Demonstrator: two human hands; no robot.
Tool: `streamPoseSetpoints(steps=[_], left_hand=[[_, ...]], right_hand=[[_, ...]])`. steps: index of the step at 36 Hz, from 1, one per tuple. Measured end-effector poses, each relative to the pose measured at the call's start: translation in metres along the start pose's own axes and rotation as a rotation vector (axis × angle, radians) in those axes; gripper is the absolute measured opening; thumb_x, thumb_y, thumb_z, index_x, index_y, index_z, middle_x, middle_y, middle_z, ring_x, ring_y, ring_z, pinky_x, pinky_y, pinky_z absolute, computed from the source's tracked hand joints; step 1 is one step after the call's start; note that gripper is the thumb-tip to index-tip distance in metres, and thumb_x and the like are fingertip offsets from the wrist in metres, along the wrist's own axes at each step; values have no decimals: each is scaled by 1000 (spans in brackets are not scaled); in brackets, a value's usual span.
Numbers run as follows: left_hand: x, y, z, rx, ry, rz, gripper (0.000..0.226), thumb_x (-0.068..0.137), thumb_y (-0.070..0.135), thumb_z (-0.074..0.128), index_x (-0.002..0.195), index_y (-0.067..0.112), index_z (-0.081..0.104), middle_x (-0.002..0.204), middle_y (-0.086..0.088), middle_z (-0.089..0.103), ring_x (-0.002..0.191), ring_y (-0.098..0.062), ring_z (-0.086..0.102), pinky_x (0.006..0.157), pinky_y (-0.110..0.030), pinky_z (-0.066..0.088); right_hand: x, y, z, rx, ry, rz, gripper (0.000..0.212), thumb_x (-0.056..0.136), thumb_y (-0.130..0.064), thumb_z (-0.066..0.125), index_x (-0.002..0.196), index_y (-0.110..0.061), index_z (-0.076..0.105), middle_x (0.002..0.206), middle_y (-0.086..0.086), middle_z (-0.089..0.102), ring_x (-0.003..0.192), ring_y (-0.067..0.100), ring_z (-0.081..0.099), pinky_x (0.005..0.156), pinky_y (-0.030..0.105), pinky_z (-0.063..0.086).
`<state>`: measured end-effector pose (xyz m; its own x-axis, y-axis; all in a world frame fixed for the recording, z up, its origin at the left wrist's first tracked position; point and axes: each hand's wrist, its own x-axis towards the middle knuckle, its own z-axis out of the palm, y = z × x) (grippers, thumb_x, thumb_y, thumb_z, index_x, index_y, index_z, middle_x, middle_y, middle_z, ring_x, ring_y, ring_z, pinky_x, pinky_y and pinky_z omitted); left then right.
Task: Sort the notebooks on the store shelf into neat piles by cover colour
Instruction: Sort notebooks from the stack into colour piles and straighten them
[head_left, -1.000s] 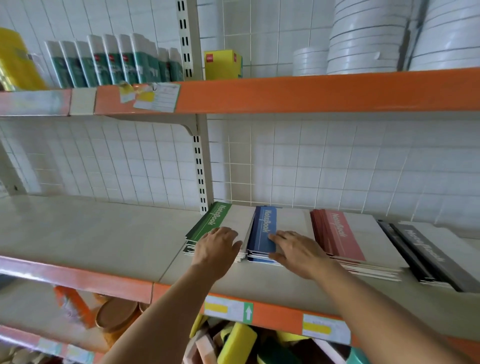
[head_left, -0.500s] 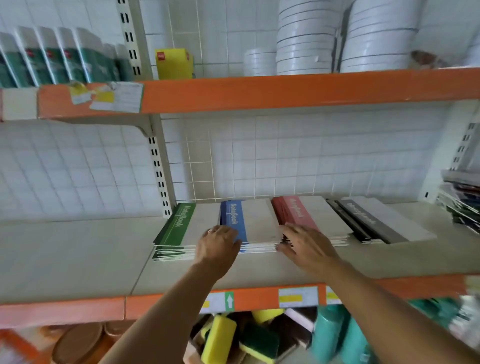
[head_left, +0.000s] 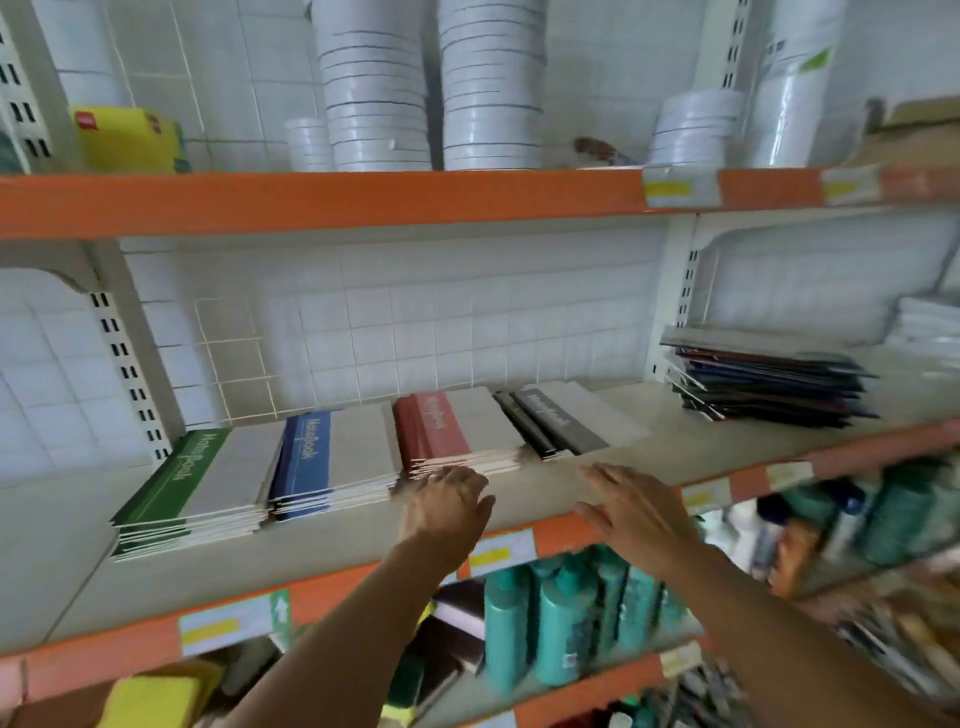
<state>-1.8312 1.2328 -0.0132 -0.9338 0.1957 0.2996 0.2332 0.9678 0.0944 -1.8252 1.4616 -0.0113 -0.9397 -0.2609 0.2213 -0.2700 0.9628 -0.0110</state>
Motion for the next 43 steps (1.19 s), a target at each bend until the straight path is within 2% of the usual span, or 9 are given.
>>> streamPoseSetpoints(steps=[3, 6, 9, 18, 20, 23, 27, 33, 43], left_hand=[[5, 39, 7, -6, -19, 14, 38, 99, 41, 37, 133, 30, 51, 140, 11, 48, 131, -12, 39, 102, -24, 28], [10, 78, 13, 10, -28, 23, 39, 99, 42, 36, 134, 30, 50, 141, 10, 46, 132, -12, 38, 104, -24, 27], [16, 118, 16, 9, -23, 34, 38, 99, 42, 37, 132, 29, 52, 140, 8, 48, 130, -14, 40, 104, -25, 27], [40, 215, 22, 18, -2, 71, 37, 99, 41, 38, 130, 28, 54, 139, 8, 49, 130, -13, 40, 104, -24, 27], [47, 230, 26, 31, -7, 86, 37, 99, 41, 37, 130, 29, 53, 138, 9, 49, 130, -13, 40, 103, -24, 28], [64, 248, 31, 29, 2, 108, 37, 99, 42, 37, 131, 30, 52, 138, 11, 49, 130, -12, 41, 103, -23, 28], [96, 275, 35, 20, 14, 152, 38, 100, 41, 37, 132, 30, 51, 140, 11, 48, 132, -11, 38, 105, -24, 27], [144, 299, 41, -2, 49, 190, 38, 101, 40, 35, 132, 27, 51, 139, 8, 48, 131, -14, 39, 105, -27, 30], [209, 331, 60, -86, 84, 217, 36, 101, 39, 34, 134, 31, 46, 136, 7, 49, 126, -15, 43, 101, -29, 34]], right_hand=[[-20, 41, -3, 10, 2, 14, 76, 86, -59, 13, 137, -15, 49, 132, 6, 57, 119, 26, 54, 99, 35, 43], [-38, 81, -5, 2, 53, 17, 60, 94, -52, 28, 134, -15, 53, 129, 6, 59, 116, 27, 57, 95, 36, 46], [-54, 121, -12, -37, 19, 4, 52, 98, -46, 37, 142, -20, 42, 140, 1, 50, 126, 21, 49, 102, 32, 40], [-88, 214, -20, -32, 8, 34, 57, 99, -51, 27, 147, -22, 33, 147, -4, 42, 132, 15, 41, 107, 28, 33], [-93, 232, -15, -14, 15, 64, 60, 97, -55, 23, 146, -22, 36, 145, -4, 45, 131, 15, 43, 106, 29, 34], [-94, 256, -13, 7, 31, 101, 53, 99, -48, 34, 146, -24, 36, 146, -5, 43, 132, 14, 42, 107, 30, 34], [-87, 289, -22, -28, 61, 139, 60, 96, -57, 21, 145, -25, 35, 146, -8, 42, 132, 13, 40, 106, 28, 33], [-61, 330, -38, -96, 130, 205, 50, 100, -44, 34, 146, -23, 34, 144, -4, 45, 130, 14, 43, 104, 27, 34], [5, 381, -52, -114, 220, 247, 46, 101, -41, 34, 143, -23, 40, 138, -1, 53, 122, 17, 51, 97, 29, 40]])
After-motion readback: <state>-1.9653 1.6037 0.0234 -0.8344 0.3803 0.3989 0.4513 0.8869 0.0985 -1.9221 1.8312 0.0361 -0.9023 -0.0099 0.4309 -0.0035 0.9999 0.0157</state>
